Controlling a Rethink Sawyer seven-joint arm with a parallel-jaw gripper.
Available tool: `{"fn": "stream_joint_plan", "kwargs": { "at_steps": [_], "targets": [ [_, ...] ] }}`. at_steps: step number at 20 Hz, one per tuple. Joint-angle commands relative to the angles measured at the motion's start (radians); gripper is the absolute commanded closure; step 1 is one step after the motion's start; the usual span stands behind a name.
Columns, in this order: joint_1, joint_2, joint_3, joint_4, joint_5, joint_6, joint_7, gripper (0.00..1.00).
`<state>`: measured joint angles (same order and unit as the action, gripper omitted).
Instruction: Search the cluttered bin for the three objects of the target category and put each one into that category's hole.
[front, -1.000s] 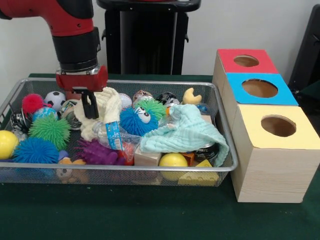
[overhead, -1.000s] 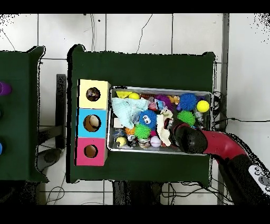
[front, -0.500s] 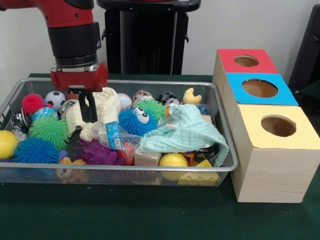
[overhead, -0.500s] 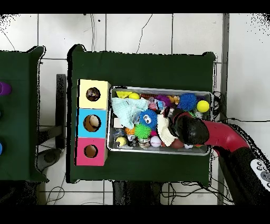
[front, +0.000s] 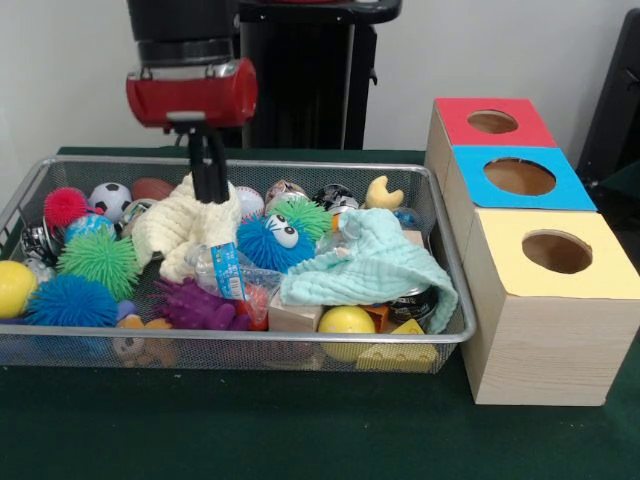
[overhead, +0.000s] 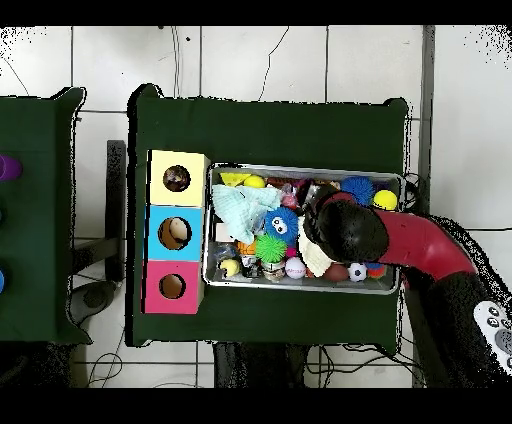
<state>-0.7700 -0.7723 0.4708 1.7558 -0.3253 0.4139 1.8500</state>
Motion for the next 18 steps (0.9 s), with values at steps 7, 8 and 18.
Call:
{"fn": "stream_joint_plan", "kwargs": {
  "at_steps": [7, 8, 18],
  "targets": [
    [0.116, -0.139, -0.028, 0.197, 0.183, 0.054, 0.199, 1.0],
    [0.123, -0.139, -0.033, 0.207, 0.189, 0.038, 0.205, 1.0],
    [0.235, -0.064, -0.123, 0.236, 0.211, -0.132, 0.253, 1.0]
  ]
}}
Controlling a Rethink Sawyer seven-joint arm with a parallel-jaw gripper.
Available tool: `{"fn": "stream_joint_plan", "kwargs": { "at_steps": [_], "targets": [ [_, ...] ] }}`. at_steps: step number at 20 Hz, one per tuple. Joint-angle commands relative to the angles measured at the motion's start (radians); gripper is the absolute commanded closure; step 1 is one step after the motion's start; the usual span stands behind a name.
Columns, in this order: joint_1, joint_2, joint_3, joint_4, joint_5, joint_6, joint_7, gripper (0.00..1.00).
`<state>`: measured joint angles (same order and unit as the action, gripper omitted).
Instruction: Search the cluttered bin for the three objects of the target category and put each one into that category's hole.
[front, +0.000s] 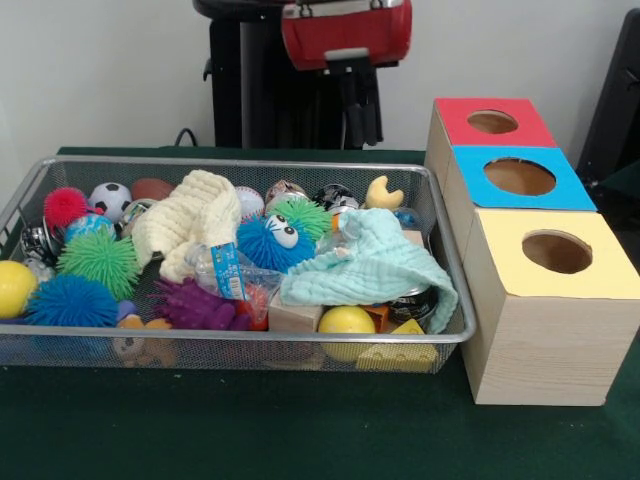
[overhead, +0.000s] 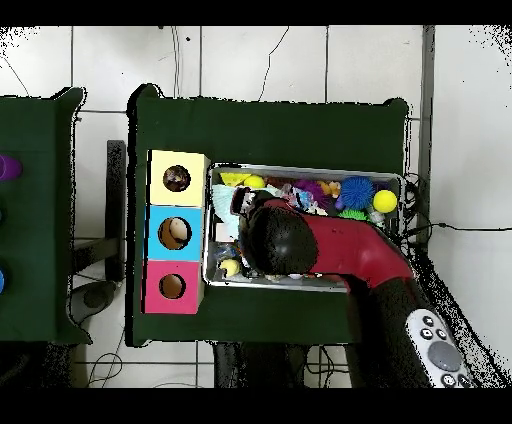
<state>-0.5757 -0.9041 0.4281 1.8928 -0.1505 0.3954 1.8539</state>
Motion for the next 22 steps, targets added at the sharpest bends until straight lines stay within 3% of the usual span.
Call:
{"fn": "stream_joint_plan", "kwargs": {
  "at_steps": [1, 11, 22],
  "targets": [
    [0.048, 0.078, -0.087, 0.1, 0.038, -0.132, 0.251, 1.0],
    [0.126, 0.193, -0.166, 0.075, 0.041, -0.303, 0.245, 1.0],
    [0.145, 0.376, -0.22, 0.0, 0.009, -0.502, 0.189, 1.0]
  ]
}}
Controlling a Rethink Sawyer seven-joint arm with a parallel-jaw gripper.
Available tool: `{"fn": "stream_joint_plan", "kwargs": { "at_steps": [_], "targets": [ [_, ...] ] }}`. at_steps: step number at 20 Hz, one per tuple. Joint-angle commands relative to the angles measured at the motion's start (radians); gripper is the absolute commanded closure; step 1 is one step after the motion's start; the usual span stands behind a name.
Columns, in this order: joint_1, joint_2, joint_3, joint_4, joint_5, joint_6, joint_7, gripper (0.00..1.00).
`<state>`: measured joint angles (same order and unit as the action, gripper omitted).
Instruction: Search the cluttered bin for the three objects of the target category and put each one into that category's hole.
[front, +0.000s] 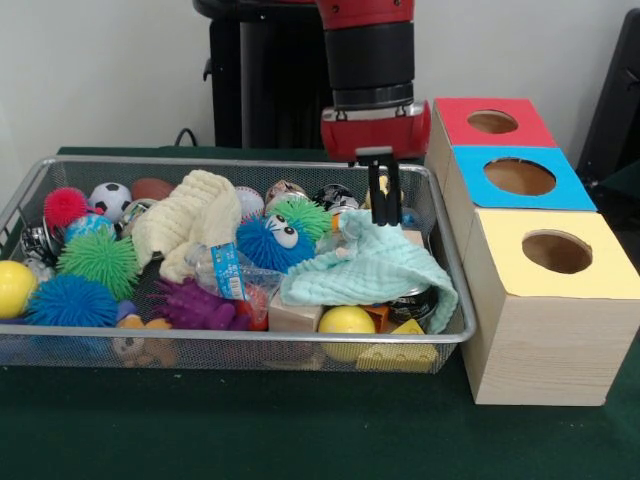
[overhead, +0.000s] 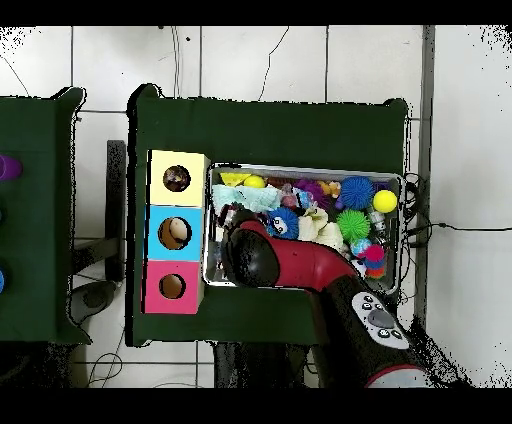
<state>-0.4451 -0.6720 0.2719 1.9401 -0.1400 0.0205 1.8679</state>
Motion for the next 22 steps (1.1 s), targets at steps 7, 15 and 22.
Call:
{"fn": "stream_joint_plan", "kwargs": {
  "at_steps": [7, 15, 22],
  "targets": [
    [0.03, 0.267, -0.089, -0.125, -0.008, -0.22, 0.135, 1.0],
    [0.092, 0.362, -0.087, -0.172, 0.055, -0.276, 0.162, 1.0],
    [0.086, 0.417, -0.116, -0.272, 0.02, -0.239, 0.088, 1.0]
  ]
}}
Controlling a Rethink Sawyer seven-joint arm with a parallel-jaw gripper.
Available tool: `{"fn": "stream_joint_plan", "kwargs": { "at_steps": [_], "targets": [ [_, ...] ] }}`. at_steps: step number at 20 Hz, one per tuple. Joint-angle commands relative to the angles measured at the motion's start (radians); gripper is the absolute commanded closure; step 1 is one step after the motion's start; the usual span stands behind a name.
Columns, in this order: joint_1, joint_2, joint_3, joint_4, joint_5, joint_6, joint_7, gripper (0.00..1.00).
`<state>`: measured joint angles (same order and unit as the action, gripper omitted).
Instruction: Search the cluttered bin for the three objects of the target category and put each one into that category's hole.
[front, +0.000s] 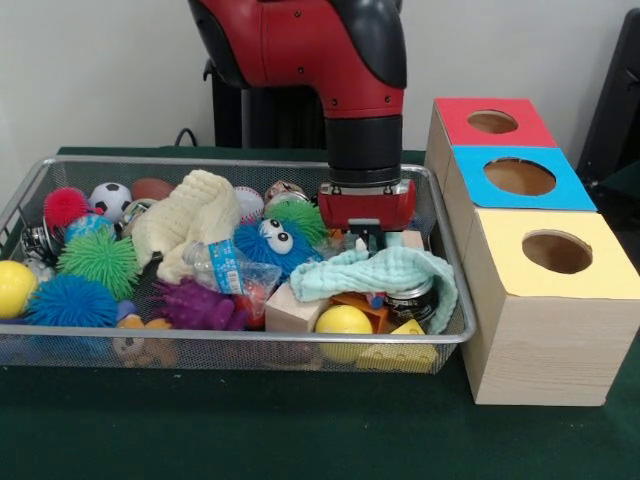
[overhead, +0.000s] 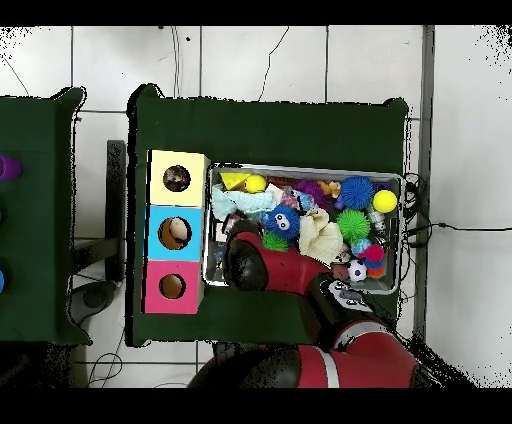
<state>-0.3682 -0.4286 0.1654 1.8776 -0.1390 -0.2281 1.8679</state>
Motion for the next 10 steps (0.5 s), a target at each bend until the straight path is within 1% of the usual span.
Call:
{"fn": "stream_joint_plan", "kwargs": {
  "at_steps": [1, 4, 6, 9, 10],
  "targets": [
    [0.0, 0.183, -0.021, -0.234, 0.005, 0.012, 0.068, 1.0],
    [-0.031, 0.191, -0.035, -0.286, -0.034, 0.041, 0.017, 1.0],
    [-0.068, 0.188, -0.026, -0.321, -0.084, 0.076, -0.024, 1.0],
    [-0.136, 0.181, 0.013, -0.361, -0.175, 0.133, -0.071, 1.0],
    [-0.147, 0.177, 0.02, -0.369, -0.197, 0.144, -0.077, 1.0]
  ]
}}
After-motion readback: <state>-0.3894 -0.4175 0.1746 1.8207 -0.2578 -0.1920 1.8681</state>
